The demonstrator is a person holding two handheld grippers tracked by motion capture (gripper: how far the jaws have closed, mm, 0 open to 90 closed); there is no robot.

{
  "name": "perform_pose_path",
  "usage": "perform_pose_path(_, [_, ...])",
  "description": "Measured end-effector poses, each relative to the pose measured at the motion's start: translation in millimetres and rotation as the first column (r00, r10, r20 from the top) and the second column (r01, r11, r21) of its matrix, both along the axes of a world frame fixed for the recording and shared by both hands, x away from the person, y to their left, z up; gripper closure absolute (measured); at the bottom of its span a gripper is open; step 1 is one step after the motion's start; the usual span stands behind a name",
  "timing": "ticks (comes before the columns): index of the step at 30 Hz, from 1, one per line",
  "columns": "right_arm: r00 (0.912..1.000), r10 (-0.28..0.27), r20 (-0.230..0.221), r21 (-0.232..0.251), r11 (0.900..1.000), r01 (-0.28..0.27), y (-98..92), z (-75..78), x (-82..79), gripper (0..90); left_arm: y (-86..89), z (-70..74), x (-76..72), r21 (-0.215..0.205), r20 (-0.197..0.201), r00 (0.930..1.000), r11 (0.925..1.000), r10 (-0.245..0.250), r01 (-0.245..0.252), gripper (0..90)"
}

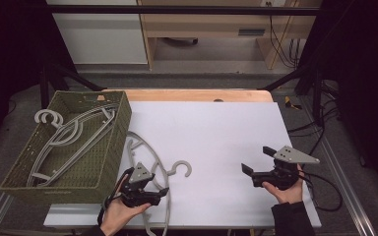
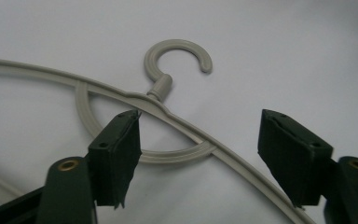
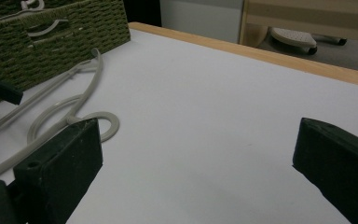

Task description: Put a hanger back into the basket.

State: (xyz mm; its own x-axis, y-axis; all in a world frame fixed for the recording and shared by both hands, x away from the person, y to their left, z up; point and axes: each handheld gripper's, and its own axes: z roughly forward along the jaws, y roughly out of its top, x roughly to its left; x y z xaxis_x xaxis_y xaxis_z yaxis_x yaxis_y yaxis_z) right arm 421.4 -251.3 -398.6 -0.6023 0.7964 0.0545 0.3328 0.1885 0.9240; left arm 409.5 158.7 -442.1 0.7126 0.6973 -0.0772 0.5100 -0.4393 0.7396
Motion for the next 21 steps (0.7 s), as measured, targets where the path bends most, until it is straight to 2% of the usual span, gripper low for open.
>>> perform_pose_path(4, [1.0000,0.000,-0.001,0.002,1.000,0.000,1.0,-0.3,0.4,1.7,-10.7,-7.2,8.5,0.023,-0.027,0.9996,0.9997,0.003,-0.003,36.2])
perform_pose_path(6, [1.0000,0.004,-0.001,0.000,1.000,-0.004,0.6,-0.2,0.2,1.7,-17.6,-11.3,12.2,0.023,-0.056,0.9984,0.9997,-0.002,0.003,37.0])
perform_pose_path(8, [1.0000,0.002,0.000,0.001,1.000,-0.002,0.3,0.0,0.0,1.7,-24.6,-15.5,13.8,0.065,-0.050,0.9987,0.9979,0.011,-0.008,38.2])
perform_pose_path(11, [1.0000,0.000,0.001,0.004,1.000,0.000,0.3,0.3,-0.2,1.7,-29.5,-21.3,16.4,0.101,-0.067,0.9974,0.9946,0.029,-0.022,39.7])
perform_pose_path(13, [1.0000,0.004,0.002,0.001,1.000,-0.004,0.4,0.1,-0.1,1.7,-30.3,-24.2,17.3,0.115,-0.084,0.9957,0.9930,0.039,-0.029,40.8])
perform_pose_path(14, [1.0000,0.001,0.002,0.001,1.000,-0.001,0.8,0.0,-0.1,1.7,-31.1,-26.4,17.4,0.114,-0.106,0.9931,0.9928,0.049,-0.037,41.7])
perform_pose_path(17, [1.0000,0.001,0.002,0.002,1.000,-0.001,1.3,0.1,-0.1,1.7,-31.7,-26.9,17.3,0.128,-0.087,0.9945,0.9907,0.058,-0.047,45.7])
perform_pose_path(18, [1.0000,0.001,0.002,0.003,1.000,-0.001,1.3,0.1,0.0,1.7,-32.3,-26.1,17.7,0.133,-0.098,0.9934,0.9900,0.060,-0.046,46.8])
perform_pose_path(21, [1.0000,0.002,0.000,0.004,1.000,-0.002,1.8,0.2,-0.1,1.7,-36.3,-24.3,17.9,0.163,-0.097,0.9935,0.9857,0.059,-0.043,49.9])
